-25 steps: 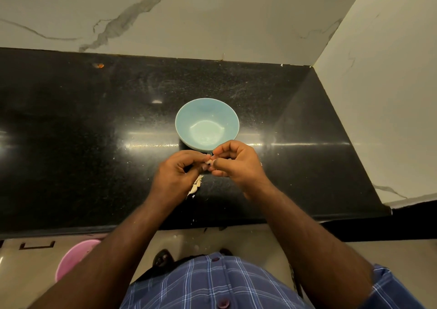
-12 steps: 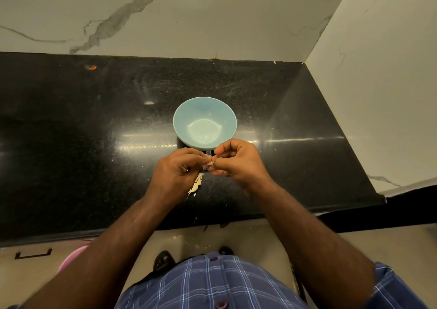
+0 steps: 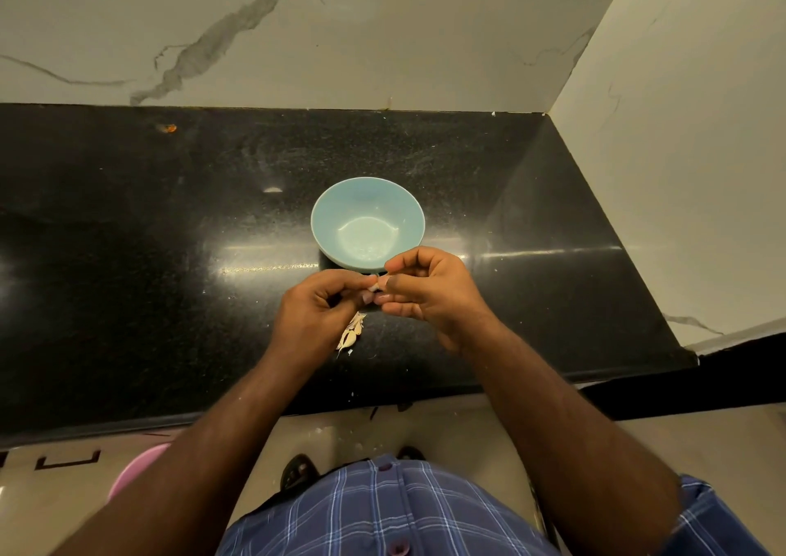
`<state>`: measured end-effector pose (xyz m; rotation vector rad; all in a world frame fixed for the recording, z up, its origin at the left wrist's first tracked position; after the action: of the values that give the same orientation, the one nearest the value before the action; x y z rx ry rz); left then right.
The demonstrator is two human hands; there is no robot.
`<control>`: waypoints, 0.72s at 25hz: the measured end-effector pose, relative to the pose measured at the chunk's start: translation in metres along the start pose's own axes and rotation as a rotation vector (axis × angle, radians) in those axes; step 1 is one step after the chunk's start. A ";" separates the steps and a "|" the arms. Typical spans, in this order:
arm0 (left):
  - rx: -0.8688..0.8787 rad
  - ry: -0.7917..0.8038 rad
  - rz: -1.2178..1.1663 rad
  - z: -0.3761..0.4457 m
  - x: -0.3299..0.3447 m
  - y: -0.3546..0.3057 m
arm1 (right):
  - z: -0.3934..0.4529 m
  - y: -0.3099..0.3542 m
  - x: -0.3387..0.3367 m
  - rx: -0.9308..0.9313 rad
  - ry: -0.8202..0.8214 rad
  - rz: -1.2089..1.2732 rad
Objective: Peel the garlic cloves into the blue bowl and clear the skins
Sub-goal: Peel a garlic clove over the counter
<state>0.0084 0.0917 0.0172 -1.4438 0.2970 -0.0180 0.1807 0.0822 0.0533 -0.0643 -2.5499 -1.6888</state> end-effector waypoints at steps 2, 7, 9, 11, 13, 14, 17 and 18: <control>-0.006 0.000 0.004 -0.002 0.000 0.000 | 0.002 -0.002 0.001 0.006 0.006 -0.008; -0.024 -0.030 -0.065 -0.005 0.002 -0.002 | 0.004 -0.006 0.003 0.009 0.021 -0.030; -0.065 -0.042 -0.141 -0.006 0.004 -0.005 | 0.005 -0.008 0.005 -0.022 0.024 -0.053; -0.102 -0.041 -0.217 -0.007 0.007 -0.009 | 0.006 -0.010 0.006 -0.057 0.015 -0.104; -0.123 -0.036 -0.265 -0.008 0.010 -0.011 | 0.006 -0.011 0.007 -0.076 0.003 -0.164; -0.132 -0.039 -0.281 -0.009 0.011 -0.011 | 0.007 -0.012 0.007 -0.087 -0.009 -0.210; -0.189 -0.078 -0.380 -0.011 0.009 -0.006 | 0.008 -0.018 -0.002 -0.125 -0.080 -0.365; -0.222 -0.094 -0.426 -0.010 0.009 -0.003 | 0.009 -0.021 -0.008 -0.130 -0.102 -0.405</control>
<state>0.0154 0.0796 0.0179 -1.7014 -0.0938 -0.2692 0.1864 0.0826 0.0302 0.3953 -2.6584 -2.0333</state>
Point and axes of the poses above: each hand's wrist, its own z-axis towards the middle knuckle, its own x-axis out of the palm, y = z × x, the point moved 5 cm from there along z, towards the middle knuckle, and after that the axes turned 2 degrees about y, right-handed, at the moved point
